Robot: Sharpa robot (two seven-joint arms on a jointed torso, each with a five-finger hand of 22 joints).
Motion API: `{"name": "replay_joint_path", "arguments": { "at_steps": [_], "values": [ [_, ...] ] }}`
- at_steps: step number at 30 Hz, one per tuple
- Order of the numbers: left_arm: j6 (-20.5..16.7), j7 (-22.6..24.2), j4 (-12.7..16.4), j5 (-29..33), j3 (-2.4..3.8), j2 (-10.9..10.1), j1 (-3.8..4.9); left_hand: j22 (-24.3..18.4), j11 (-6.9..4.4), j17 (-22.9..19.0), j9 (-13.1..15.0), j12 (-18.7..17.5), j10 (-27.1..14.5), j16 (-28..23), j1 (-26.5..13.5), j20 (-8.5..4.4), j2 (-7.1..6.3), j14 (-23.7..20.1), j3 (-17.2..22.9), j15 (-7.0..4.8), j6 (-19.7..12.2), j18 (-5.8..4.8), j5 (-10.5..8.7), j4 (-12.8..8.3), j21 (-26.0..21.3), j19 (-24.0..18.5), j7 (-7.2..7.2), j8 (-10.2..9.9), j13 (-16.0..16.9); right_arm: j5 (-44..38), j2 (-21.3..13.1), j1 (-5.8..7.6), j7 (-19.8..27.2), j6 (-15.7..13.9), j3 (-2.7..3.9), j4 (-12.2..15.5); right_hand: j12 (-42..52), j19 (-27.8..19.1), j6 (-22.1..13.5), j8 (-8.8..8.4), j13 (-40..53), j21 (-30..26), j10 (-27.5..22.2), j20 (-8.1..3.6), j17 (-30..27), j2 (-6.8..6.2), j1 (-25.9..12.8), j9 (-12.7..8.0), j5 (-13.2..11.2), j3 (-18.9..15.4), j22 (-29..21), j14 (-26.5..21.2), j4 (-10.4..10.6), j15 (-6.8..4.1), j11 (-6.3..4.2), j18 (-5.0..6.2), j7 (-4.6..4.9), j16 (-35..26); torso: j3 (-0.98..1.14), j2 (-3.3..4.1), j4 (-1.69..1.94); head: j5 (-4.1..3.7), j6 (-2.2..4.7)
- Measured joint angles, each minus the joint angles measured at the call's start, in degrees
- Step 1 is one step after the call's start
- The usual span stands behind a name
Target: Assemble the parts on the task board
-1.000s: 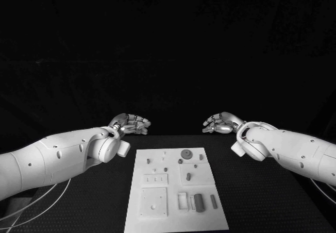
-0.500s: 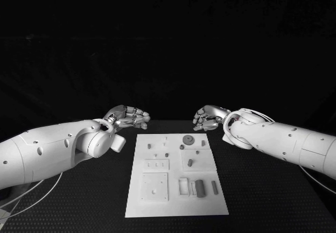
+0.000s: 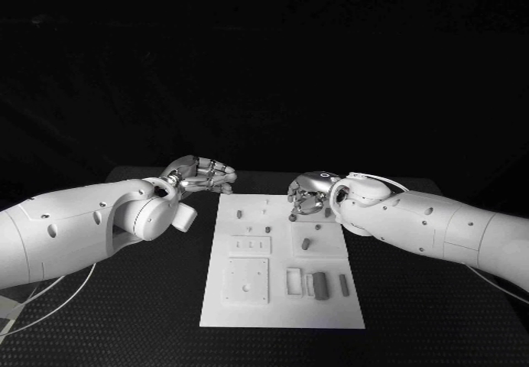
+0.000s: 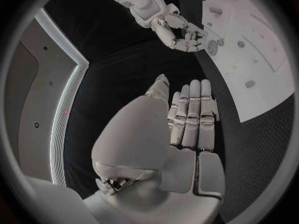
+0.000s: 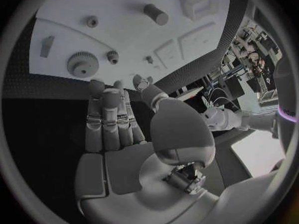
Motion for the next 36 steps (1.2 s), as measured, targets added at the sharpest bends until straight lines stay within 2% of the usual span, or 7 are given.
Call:
{"name": "replay_joint_path", "arguments": {
  "at_steps": [5,10,11,22,31,36],
  "values": [
    [0.00,-0.08,-0.01,0.00,0.00,-0.11,0.13,-0.05,0.00,0.00,-0.02,-0.23,0.00,0.00,0.00,0.00,0.00,0.00,0.00,0.00,0.00,-0.01,0.00,0.00,0.00,0.00,0.00,0.00,0.00,-2.91,0.16,0.02,-1.34,1.03,0.00,0.78,-0.31,0.48,0.36,-0.01,0.20,1.82,0.42,-0.31,0.20,0.00,0.00,0.15,0.00,0.00,0.00,0.29,0.00,0.09,0.00,-0.07,0.00,1.74,-0.32,0.83,0.38,-0.25,0.13],
    [-0.01,-0.18,0.05,0.00,0.00,-0.18,0.26,-0.10,0.00,0.06,-0.09,-0.22,0.00,0.00,0.00,0.00,0.00,0.00,0.00,0.00,0.00,-0.02,0.00,0.00,-0.21,0.00,0.00,-0.21,0.00,-4.48,0.31,0.02,-2.21,1.61,0.00,0.50,-0.61,0.25,0.36,-0.28,0.32,2.47,0.42,-0.53,0.20,0.00,0.00,0.28,0.00,0.09,-0.01,0.29,0.09,0.09,0.00,-0.08,-0.01,2.42,-0.53,1.42,0.52,-0.53,0.36],
    [-0.01,-0.21,0.21,0.00,0.00,-0.32,0.32,-0.10,0.00,0.14,-0.17,-0.46,0.00,-0.23,0.00,0.00,0.00,0.00,0.00,-0.01,0.00,-0.03,0.00,0.00,-0.21,0.00,0.00,-0.21,-0.03,-4.68,0.42,0.02,-2.32,1.69,0.00,0.25,-0.72,0.26,0.36,-0.28,0.33,2.69,0.42,-0.75,0.20,0.00,0.00,0.28,0.00,0.16,-0.01,0.29,0.16,0.09,0.00,-0.70,-0.01,2.52,-0.57,1.55,0.55,-0.58,0.40],
    [-0.10,-0.65,2.90,1.23,0.02,-2.46,1.21,-0.17,0.00,0.20,-0.24,-0.56,0.00,-0.40,-0.23,0.00,-0.22,0.01,0.00,0.00,0.00,-0.06,0.00,0.00,-0.21,0.00,0.00,-0.21,-0.06,-6.30,0.86,-0.23,-2.93,2.17,0.02,-1.80,-1.50,0.35,0.42,-0.73,0.33,3.63,0.42,-1.03,0.10,0.00,0.00,0.34,-0.01,0.33,-0.01,0.29,-0.01,0.09,0.00,-0.94,-0.08,3.42,-0.80,2.75,0.94,-0.94,0.64],
    [-0.09,-0.96,4.44,2.60,0.02,-2.87,1.97,-0.22,0.00,0.26,-0.24,-0.56,0.00,-0.40,-0.22,0.00,-0.22,0.01,0.00,-0.01,0.00,-0.08,0.00,0.00,-0.44,-0.01,0.00,-0.21,-0.06,-6.89,1.00,-0.52,-3.00,2.17,0.02,-2.02,-1.50,0.34,0.44,-0.73,0.40,4.22,0.41,-1.02,0.04,0.00,0.00,0.48,-0.01,0.50,-0.02,0.29,0.15,0.09,0.00,-0.96,-0.10,4.08,-1.12,3.84,1.44,-1.01,0.85],
    [-0.09,-1.05,4.74,2.91,0.02,-3.13,2.24,-0.22,0.00,0.32,-0.26,-0.56,0.00,-0.40,-0.22,0.01,-0.22,0.01,0.00,-0.01,0.00,-0.10,0.00,0.00,-0.44,-0.01,0.00,-0.21,-0.06,-7.16,1.05,-0.53,-3.02,2.09,0.08,-1.87,-1.49,0.37,0.50,-0.73,0.59,4.85,0.42,-1.03,-0.03,-0.24,-0.25,0.58,-0.01,0.50,-0.02,0.29,0.16,0.10,0.00,-0.95,-0.05,4.74,-1.19,4.35,1.60,-1.14,1.04]
  ]
}}
